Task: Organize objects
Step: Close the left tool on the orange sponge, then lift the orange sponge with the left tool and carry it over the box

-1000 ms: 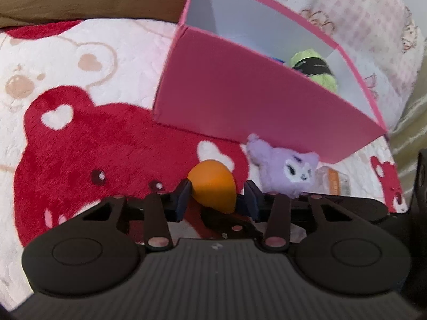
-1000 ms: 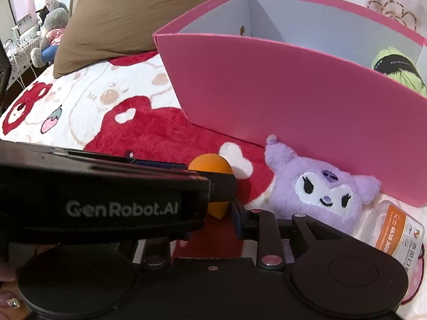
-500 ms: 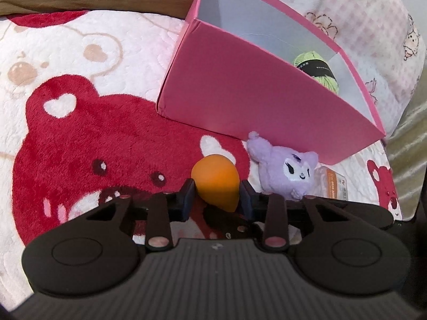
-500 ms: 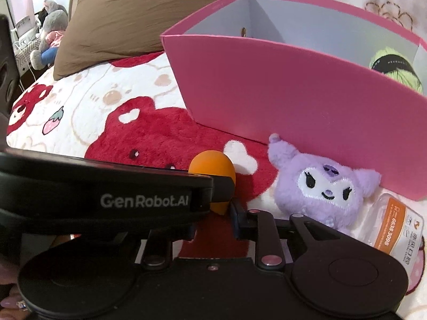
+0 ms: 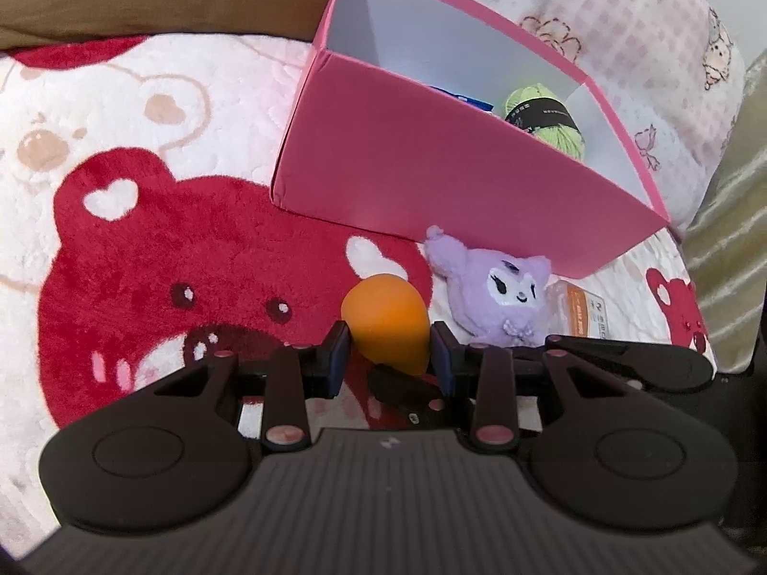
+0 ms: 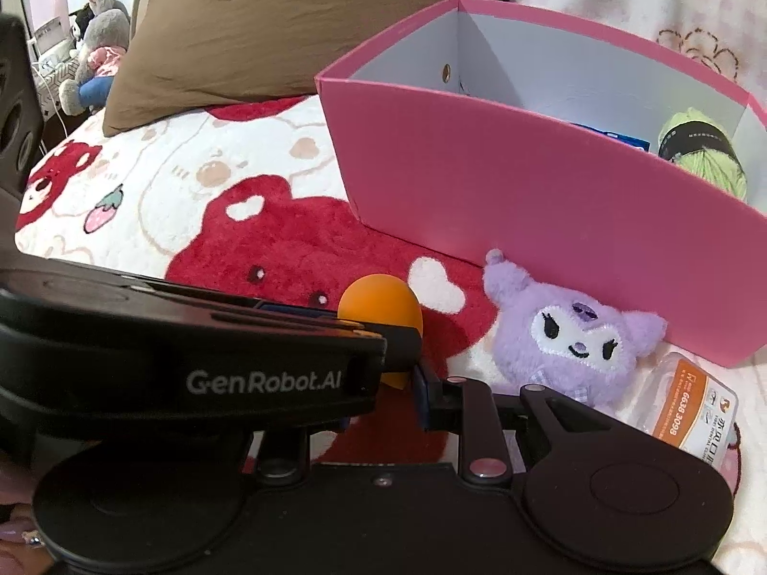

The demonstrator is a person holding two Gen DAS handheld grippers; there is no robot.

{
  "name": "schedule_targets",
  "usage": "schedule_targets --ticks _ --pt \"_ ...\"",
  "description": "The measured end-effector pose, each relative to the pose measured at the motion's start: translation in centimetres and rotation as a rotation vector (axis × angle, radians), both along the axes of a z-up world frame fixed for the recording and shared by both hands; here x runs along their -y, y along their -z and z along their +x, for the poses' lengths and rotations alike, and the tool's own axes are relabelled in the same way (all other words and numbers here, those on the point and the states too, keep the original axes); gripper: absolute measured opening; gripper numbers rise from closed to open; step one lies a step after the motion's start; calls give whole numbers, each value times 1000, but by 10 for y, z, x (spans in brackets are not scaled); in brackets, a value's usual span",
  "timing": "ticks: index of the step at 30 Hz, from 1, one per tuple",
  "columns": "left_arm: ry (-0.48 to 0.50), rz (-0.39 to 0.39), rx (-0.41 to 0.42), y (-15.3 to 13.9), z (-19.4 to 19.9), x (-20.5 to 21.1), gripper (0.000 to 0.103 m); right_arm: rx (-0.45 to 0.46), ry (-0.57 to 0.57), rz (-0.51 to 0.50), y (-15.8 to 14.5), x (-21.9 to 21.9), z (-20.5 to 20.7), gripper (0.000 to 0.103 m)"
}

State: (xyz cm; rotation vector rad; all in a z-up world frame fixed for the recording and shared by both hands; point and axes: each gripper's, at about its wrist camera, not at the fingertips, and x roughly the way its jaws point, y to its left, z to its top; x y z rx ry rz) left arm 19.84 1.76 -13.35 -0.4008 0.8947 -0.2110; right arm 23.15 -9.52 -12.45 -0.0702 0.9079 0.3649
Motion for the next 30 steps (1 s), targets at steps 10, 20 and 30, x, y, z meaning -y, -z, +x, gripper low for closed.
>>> schedule_targets --ticks 10,20,30 --pt "38 24 58 -15 -15 3 35 -16 11 13 -14 1 -10 28" --pt "119 41 107 -34 -31 10 34 43 22 -3 -30 4 -32 28" --pt "139 95 193 -70 -60 13 34 171 61 -53 -57 -10 -64 28"
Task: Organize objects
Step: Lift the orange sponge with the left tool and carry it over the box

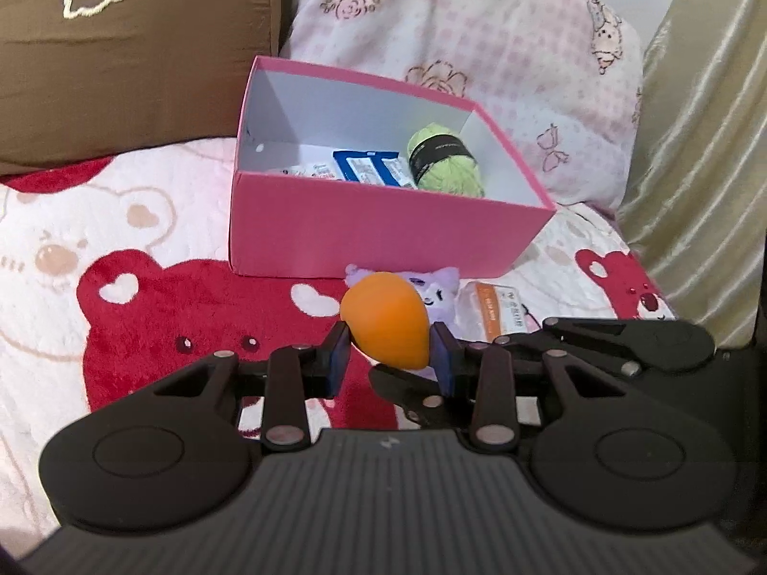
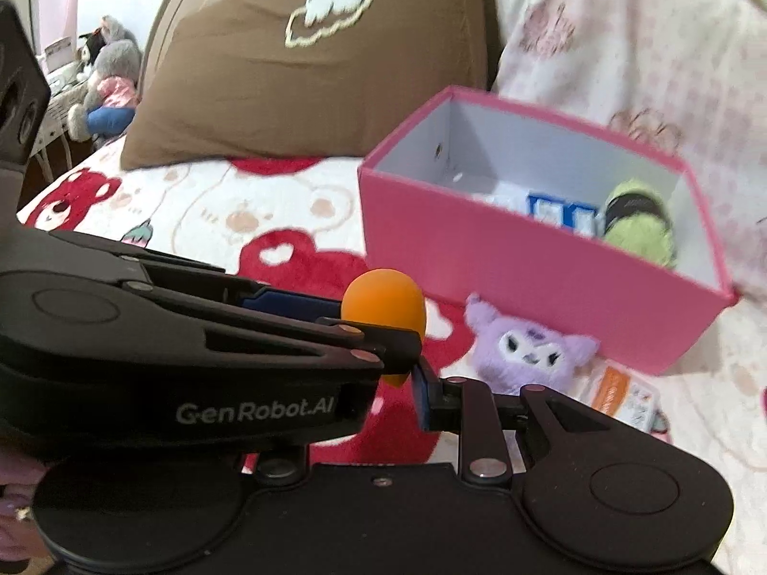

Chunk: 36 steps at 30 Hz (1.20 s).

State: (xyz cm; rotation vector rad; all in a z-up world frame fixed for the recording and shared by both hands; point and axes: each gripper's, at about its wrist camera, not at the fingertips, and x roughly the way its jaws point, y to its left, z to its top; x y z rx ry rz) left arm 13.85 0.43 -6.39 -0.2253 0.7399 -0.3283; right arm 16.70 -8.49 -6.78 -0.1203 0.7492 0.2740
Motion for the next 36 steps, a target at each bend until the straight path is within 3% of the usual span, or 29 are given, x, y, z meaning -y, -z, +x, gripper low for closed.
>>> schedule_targets --ticks 2,5,14,19,32,36 --pt "-5 68 16 -8 -5 6 34 29 33 -10 -2 -6 -6 28" --pt "2 103 30 -19 -12 8 34 50 48 23 -5 -11 -14 28" --pt "38 70 31 -42 -27 0 34 64 63 68 -26 -13 -34 28" --pt "48 47 37 -60 -27 -2 34 82 35 17 -44 -15 -36 28" --pt "47 -45 -17 -97 17 -6 34 119 -12 -71 -89 -2 -10 29" --pt "43 -54 -13 -104 37 -7 34 133 -22 -25 -94 9 5 30"
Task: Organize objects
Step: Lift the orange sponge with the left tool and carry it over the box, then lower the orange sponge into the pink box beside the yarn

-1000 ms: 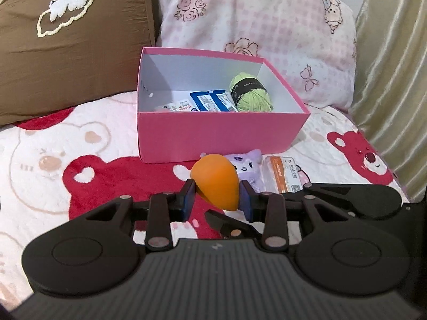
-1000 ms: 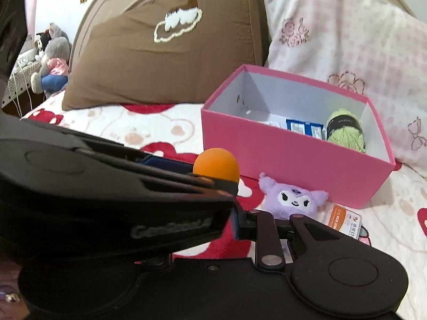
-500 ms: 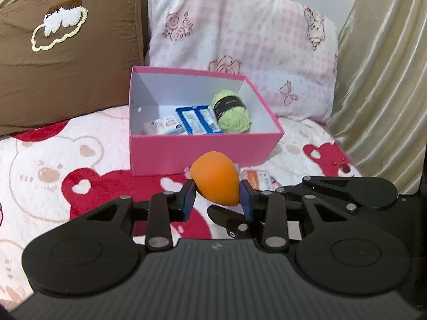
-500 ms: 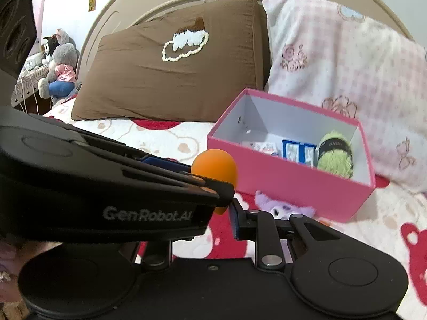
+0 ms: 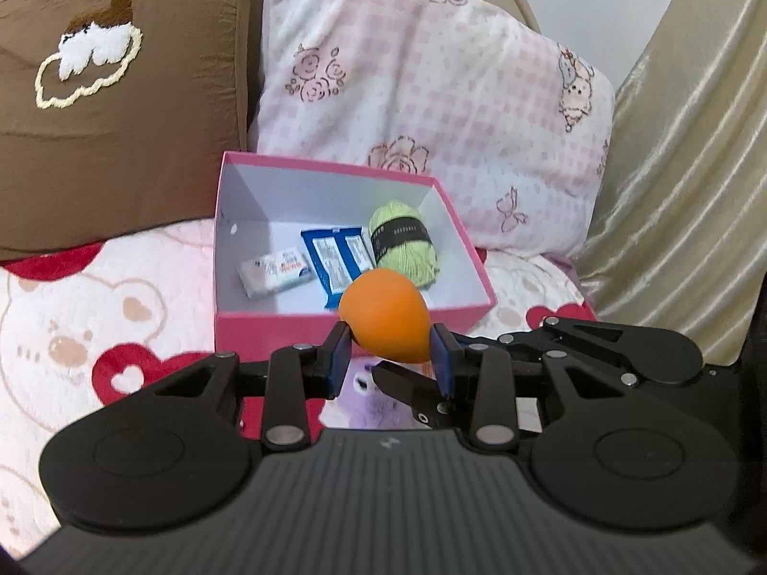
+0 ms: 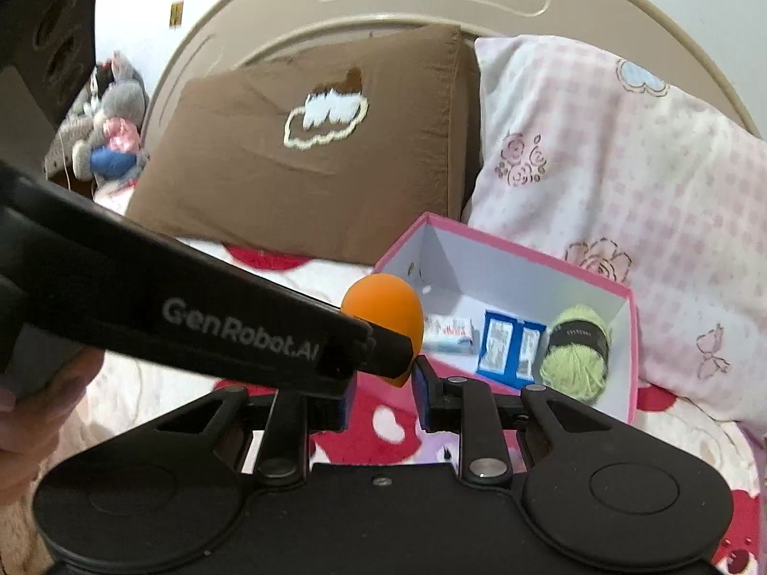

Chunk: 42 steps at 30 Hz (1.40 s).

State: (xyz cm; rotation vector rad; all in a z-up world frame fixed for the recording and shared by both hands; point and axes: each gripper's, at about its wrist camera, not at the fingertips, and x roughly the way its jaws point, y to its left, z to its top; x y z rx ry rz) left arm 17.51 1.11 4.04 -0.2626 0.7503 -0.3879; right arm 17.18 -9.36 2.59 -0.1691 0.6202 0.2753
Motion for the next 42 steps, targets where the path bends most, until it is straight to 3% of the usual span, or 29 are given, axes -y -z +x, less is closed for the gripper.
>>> schedule_targets --ticks 10,17,20,25,34,42 --pt "-59 59 6 -8 60 11 34 11 -30 11 -6 16 59 30" --pt "-109 22 -20 -4 113 5 34 -41 -29 59 -8 33 113 30" --pt "-123 66 -21 -2 133 7 34 -76 -49 109 -7 42 135 30" --pt "-141 92 -57 11 167 10 34 -139 -103 128 2 45 166 29" --pt "-165 24 -121 52 205 16 34 -205 -59 193 33 68 204 29" --pt "-203 66 -160 73 228 20 34 -245 -73 176 62 72 231 29"
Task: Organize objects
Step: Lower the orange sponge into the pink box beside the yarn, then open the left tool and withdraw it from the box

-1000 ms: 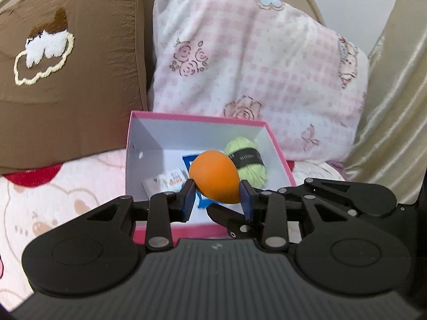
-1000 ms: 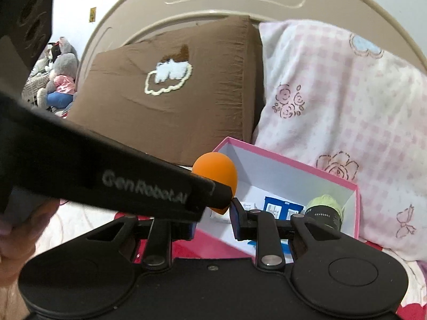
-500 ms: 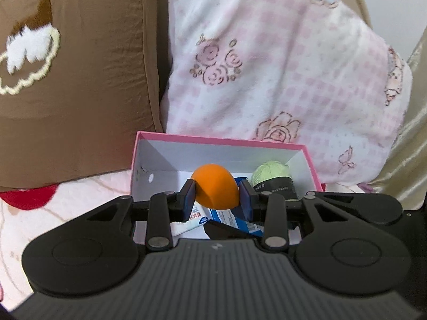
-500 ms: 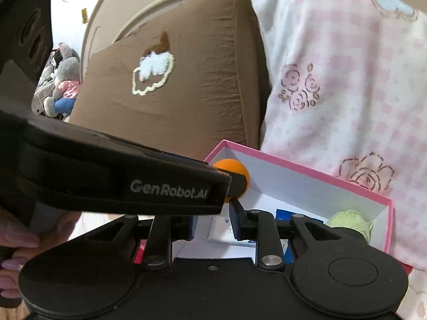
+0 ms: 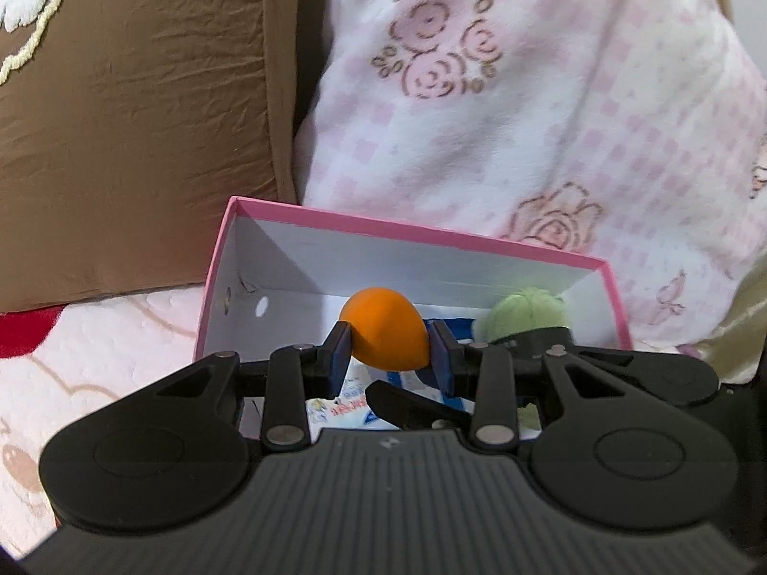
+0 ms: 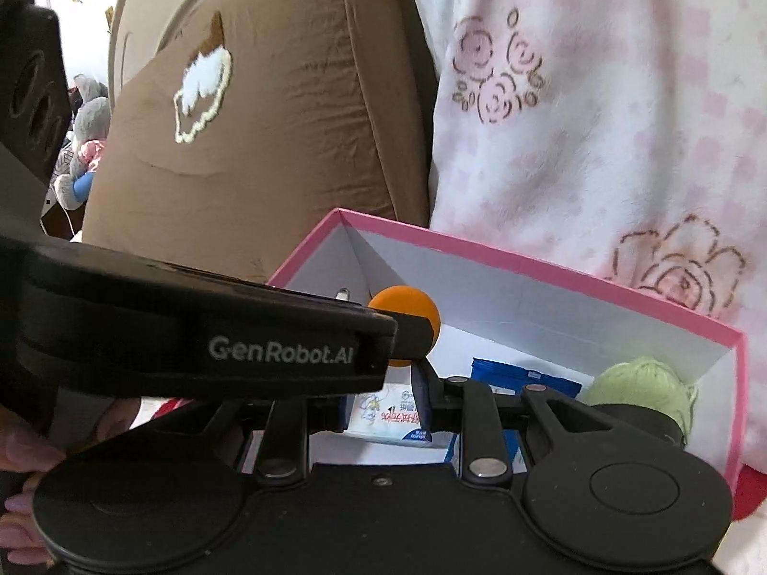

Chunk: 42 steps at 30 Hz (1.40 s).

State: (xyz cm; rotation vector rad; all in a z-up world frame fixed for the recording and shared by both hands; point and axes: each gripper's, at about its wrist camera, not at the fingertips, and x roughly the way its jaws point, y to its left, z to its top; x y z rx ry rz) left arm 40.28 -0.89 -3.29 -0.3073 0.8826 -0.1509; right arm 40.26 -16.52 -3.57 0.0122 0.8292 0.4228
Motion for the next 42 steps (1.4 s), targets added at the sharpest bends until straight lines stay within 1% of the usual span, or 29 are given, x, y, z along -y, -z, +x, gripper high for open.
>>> schedule_targets --ticks 6,8,11,13,19,23,25,28,30,34,37,38,40,41,42 --pt "-19 35 -19 11 11 3 34 -11 12 -8 14 -4 13 29" --pt "-25 51 -25 16 14 5 34 -21 11 -5 19 -4 18 29" --pt "-35 55 -29 21 17 5 34 -50 7 5 25 -3 27 29" --pt "-41 44 -40 25 21 4 34 -61 13 20 28 -1 31 29" --pt "-67 -2 -83 38 31 1 34 -84 22 13 35 1 34 29" --pt "-45 -35 -92 45 36 1 34 -106 11 40 38 4 38 29" --pt "-40 -35 -98 47 37 1 34 -114 7 43 38 4 39 29" --pt "-49 -42 -95 44 37 0 34 -120 19 38 41 4 40 29" --pt "-54 -45 -79 39 34 -1 34 -115 33 35 39 7 36 30" --pt "-27 13 -53 25 24 4 35 -109 53 36 31 16 29 30" --pt "-5 10 -65 18 15 5 35 -93 76 25 21 22 18 30" --pt "5 6 -66 15 11 4 35 -86 85 10 18 21 13 31" --pt "14 5 -64 10 3 2 35 -61 96 -14 8 20 1 35" --pt "15 5 -64 9 0 1 35 -48 100 -25 4 19 -6 39" --pt "12 6 -64 6 -4 -1 35 -44 102 -37 3 18 -11 41"
